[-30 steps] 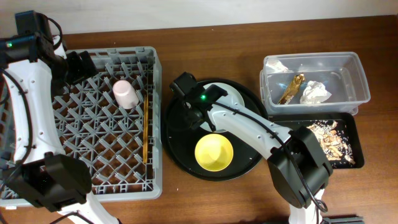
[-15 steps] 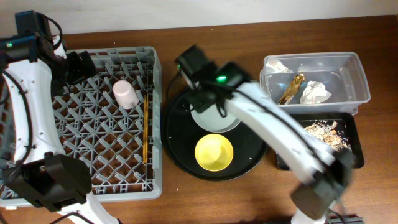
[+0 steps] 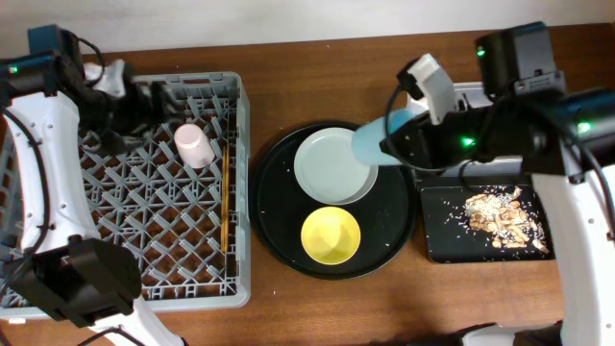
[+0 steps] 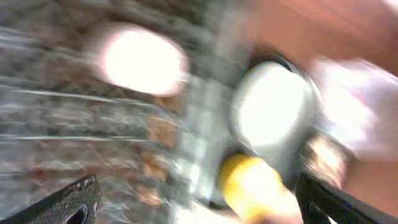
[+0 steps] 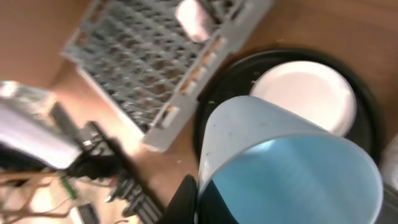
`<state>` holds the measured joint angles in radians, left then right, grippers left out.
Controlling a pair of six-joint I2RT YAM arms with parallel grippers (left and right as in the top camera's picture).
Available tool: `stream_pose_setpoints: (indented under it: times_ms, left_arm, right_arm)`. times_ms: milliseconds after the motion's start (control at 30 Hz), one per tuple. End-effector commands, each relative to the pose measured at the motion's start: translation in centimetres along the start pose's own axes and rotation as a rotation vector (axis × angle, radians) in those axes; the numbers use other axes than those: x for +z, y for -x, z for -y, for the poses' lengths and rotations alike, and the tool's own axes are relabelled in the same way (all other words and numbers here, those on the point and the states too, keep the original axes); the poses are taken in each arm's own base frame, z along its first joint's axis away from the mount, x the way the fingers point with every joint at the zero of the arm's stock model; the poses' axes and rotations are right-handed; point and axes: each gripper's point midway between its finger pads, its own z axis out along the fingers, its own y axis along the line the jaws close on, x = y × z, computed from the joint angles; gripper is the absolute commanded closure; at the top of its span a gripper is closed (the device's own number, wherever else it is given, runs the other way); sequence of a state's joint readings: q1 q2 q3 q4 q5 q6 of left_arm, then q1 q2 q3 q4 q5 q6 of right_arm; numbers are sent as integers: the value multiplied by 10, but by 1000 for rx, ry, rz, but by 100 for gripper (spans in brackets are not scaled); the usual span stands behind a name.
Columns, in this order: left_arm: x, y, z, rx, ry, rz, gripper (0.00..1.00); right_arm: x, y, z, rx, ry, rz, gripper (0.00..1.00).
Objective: Sort waste into correct bins and load items into the dishwasher rack
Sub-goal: 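Lift the blue cup toward the left gripper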
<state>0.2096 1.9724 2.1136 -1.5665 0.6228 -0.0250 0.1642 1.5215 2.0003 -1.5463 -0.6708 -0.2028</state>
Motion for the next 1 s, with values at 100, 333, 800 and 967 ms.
stream_pose_setpoints:
  times_ms: [100,333,800,967]
  left_arm:
    - [-34,-31,124,363,-643,22,1]
    - [-7,-98,201,553,-708,-155,1]
    - [-56,-165,231,855,-627,-62,1]
    - [-58,-178,242,934,-651,-60,1]
  right_arm:
    - [-23,-1,-39,-149,354,111,96]
    - [-2,-5,-44,-76,602,169,96]
    - [9,6,-35,-34,781,284,96]
    - [9,26,-29,90,798,235,96]
